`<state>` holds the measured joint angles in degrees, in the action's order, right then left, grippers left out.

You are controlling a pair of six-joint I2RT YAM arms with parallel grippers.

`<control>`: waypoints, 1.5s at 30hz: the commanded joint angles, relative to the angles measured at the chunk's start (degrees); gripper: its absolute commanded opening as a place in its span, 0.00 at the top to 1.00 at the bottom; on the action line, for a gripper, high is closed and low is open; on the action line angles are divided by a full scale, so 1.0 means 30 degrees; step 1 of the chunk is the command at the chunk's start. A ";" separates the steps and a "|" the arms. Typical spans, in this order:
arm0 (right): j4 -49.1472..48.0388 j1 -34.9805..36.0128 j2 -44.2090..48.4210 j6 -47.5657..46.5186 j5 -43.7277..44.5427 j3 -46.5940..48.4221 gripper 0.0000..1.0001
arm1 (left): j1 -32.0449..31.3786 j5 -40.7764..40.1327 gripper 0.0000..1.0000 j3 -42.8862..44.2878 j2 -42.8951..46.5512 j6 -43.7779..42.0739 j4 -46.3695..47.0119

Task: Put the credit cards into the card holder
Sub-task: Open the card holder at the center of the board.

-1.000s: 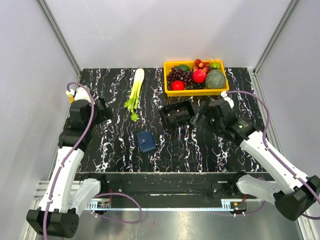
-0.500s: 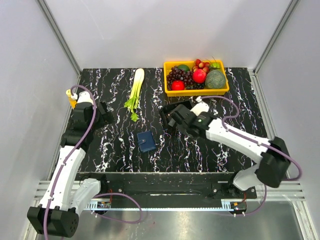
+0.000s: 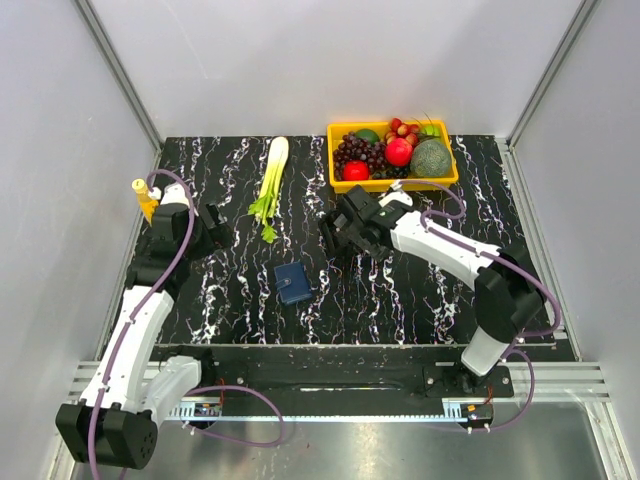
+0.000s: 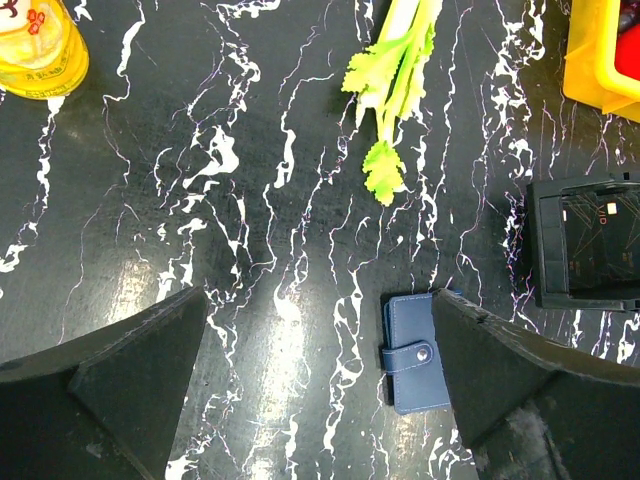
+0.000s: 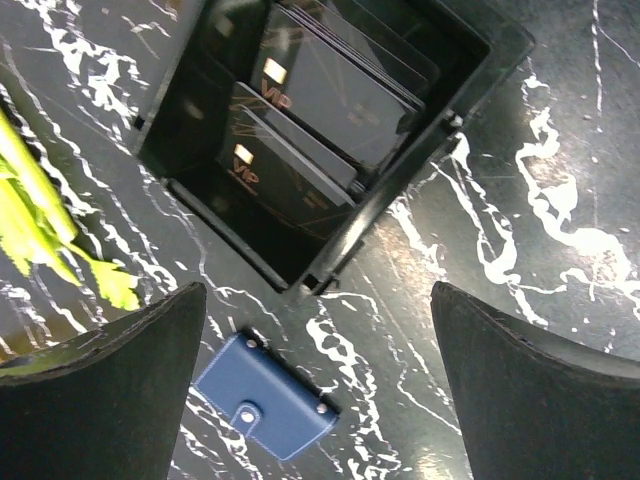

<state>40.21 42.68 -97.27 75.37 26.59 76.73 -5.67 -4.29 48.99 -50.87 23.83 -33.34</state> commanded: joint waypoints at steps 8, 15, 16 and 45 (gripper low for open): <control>-0.0861 -0.0397 -0.0885 -0.0950 -0.0718 -0.1231 0.01 | 0.0016 0.1195 0.01 -0.0305 -0.0152 -0.0240 0.0772; -0.1009 -0.1099 -0.0303 -0.3851 -0.0544 -0.2164 0.02 | 0.0016 0.2982 0.01 -0.0890 -0.0005 -0.0298 0.1065; -0.1038 -0.1216 0.0106 -0.4087 -0.0311 -0.2603 0.03 | 0.0016 0.3332 0.01 -0.0949 0.0023 -0.0299 0.1094; -0.4814 0.1682 0.3777 -1.1769 -0.7597 -0.4364 0.29 | -0.7393 0.1029 0.31 -0.2975 -0.4687 0.4477 0.3471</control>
<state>30.74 44.62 -80.64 38.54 11.16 62.50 -25.04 5.37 35.83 -59.64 34.63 -25.69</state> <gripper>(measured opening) 0.757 0.698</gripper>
